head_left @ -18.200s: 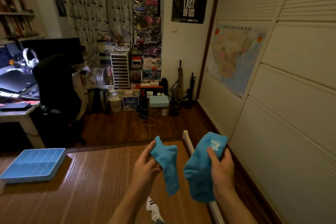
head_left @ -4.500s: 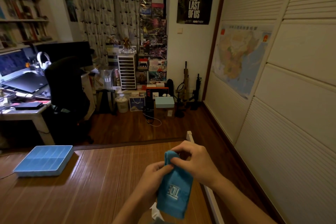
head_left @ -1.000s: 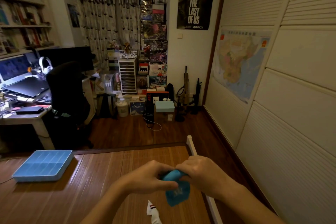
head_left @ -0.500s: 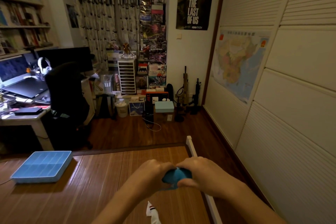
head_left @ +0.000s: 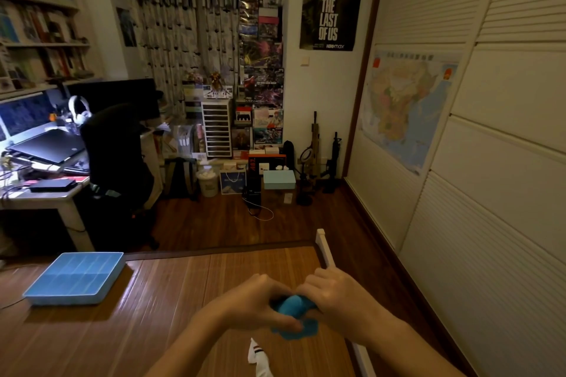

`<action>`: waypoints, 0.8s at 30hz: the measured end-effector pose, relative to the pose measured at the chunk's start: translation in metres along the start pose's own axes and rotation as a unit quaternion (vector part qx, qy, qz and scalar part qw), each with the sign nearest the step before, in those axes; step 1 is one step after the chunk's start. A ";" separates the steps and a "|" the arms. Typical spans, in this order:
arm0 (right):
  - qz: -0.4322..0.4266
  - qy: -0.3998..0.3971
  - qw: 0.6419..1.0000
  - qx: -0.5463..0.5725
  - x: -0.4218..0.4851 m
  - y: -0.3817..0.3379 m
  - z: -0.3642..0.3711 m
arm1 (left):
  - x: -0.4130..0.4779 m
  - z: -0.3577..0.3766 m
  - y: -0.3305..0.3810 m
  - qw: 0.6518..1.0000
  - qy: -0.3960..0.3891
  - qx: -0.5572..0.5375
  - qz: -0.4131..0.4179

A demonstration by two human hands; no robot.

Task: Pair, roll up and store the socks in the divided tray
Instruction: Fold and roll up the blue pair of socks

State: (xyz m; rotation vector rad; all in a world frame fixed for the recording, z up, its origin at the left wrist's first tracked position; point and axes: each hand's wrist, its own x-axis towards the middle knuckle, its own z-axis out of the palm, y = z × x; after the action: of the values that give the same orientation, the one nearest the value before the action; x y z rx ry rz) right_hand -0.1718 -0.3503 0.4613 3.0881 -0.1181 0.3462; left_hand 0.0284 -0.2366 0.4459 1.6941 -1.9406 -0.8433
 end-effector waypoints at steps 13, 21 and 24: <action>0.164 -0.177 0.928 0.284 0.002 0.003 -0.016 | 0.011 0.028 0.001 0.954 0.146 0.259 0.030; 0.194 -0.179 0.907 0.327 -0.003 0.012 -0.015 | 0.009 0.025 0.004 0.989 0.075 0.122 -0.023; 0.188 -0.210 0.900 0.331 -0.003 0.012 -0.015 | 0.008 0.024 0.008 0.991 0.037 0.122 -0.034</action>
State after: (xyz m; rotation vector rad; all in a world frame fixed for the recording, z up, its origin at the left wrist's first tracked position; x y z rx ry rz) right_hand -0.1788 -0.3610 0.4758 3.7455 -0.7674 -0.3801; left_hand 0.0054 -0.2402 0.4335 1.9116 -2.0124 -0.5760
